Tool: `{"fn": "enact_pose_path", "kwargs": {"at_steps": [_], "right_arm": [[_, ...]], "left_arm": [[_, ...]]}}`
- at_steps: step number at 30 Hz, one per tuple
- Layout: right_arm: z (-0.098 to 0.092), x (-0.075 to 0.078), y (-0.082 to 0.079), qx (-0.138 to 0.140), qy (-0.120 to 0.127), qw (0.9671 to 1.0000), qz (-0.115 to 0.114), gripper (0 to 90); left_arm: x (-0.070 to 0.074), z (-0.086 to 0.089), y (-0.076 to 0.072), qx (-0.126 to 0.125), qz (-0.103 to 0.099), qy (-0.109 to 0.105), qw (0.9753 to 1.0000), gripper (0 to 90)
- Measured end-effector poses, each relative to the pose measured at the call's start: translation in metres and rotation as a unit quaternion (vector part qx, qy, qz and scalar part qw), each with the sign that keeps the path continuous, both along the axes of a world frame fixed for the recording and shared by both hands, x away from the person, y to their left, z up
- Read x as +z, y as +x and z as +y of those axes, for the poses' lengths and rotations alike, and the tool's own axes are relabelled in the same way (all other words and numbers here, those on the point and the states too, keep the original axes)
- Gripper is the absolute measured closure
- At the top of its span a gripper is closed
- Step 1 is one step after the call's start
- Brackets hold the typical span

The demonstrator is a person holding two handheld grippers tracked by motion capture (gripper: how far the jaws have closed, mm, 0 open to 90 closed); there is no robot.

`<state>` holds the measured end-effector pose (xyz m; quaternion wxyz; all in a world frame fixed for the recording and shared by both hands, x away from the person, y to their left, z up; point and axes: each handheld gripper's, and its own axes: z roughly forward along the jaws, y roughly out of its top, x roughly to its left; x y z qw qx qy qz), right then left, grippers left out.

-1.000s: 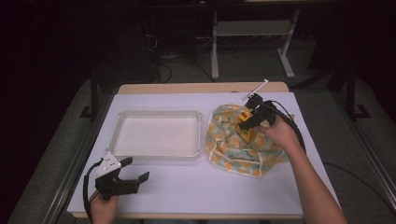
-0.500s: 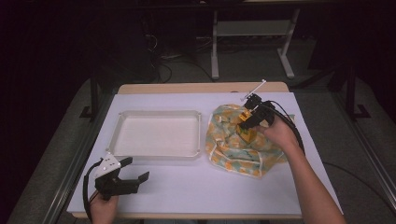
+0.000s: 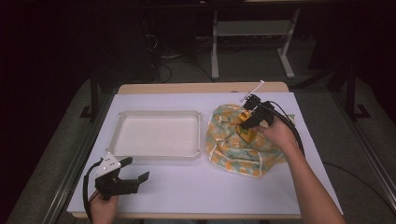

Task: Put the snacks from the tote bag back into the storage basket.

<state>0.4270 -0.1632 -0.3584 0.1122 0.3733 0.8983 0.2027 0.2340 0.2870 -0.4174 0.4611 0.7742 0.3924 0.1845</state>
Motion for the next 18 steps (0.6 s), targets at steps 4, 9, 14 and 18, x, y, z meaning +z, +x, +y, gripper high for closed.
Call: {"fn": "enact_pose_path", "kwargs": {"at_steps": [4,9,14,18], "right_arm": [[0.0012,0.0005,-0.0005,-0.002,-0.008,1.0000,-0.004,44.4],[0.0012,0.0004,-0.0003,-0.003,-0.008,1.0000,-0.003,44.6],[0.0019,-0.0003,-0.0002,-0.004,-0.010,0.9999,-0.004,45.0],[0.0019,-0.0007,-0.0004,-0.005,-0.010,0.9999,-0.005,45.2]], "left_arm": [[0.0001,0.0002,-0.0001,0.001,-0.003,-0.002,1.0000,13.4],[0.0002,0.0003,0.0000,0.000,-0.003,-0.002,1.0000,13.4],[0.0003,0.0009,-0.0001,-0.001,-0.003,0.001,1.0000,13.4],[0.0003,0.0008,-0.0001,-0.001,-0.003,0.001,1.0000,13.4]]}}
